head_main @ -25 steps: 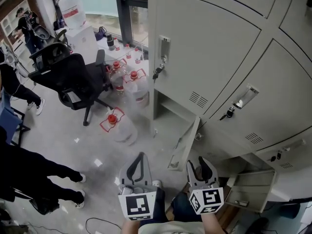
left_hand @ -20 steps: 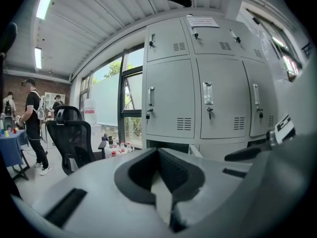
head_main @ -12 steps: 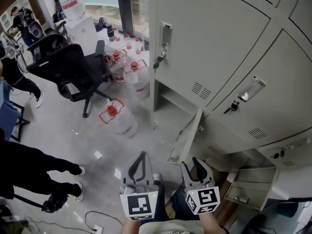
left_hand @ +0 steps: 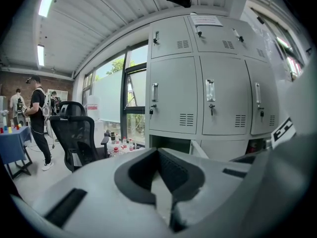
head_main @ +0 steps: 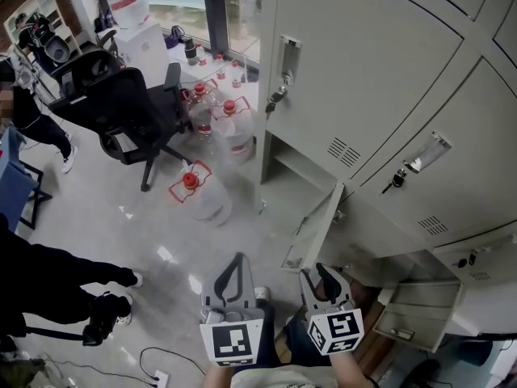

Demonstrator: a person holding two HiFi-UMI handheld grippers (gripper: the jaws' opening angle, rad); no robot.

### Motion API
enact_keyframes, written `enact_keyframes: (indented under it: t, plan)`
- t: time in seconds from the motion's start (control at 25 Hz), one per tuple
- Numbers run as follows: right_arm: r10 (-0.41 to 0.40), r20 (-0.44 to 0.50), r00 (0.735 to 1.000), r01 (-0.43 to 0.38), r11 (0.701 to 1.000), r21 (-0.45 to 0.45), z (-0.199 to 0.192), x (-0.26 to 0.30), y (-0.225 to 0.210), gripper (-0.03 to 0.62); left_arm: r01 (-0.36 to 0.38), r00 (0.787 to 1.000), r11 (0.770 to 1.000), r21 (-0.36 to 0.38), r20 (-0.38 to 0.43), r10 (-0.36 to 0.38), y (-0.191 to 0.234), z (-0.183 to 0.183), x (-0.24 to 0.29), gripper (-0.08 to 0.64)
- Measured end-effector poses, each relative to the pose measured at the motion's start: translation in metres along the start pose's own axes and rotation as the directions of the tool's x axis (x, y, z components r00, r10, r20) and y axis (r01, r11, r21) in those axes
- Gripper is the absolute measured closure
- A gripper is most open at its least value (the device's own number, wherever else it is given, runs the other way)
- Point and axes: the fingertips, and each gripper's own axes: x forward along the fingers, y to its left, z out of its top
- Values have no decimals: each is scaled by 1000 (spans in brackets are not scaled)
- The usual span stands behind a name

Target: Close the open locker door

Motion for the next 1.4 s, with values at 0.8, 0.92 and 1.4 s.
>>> enact_keyframes:
  t: [0.8, 0.92, 1.4]
  plan:
    - [33, -16, 999, -33, 999, -36, 21, 58, 42, 451, -37, 999, 999, 0, 21, 37, 56, 7, 17, 560]
    - [27, -24, 999, -28, 998, -53, 25, 70, 47, 451, -59, 998, 998, -33, 18, 60, 67, 10, 19, 560]
    - [49, -17, 999, -50, 996, -79, 46, 111, 59, 454, -112, 993, 993, -28, 24, 112, 101, 18, 28, 560]
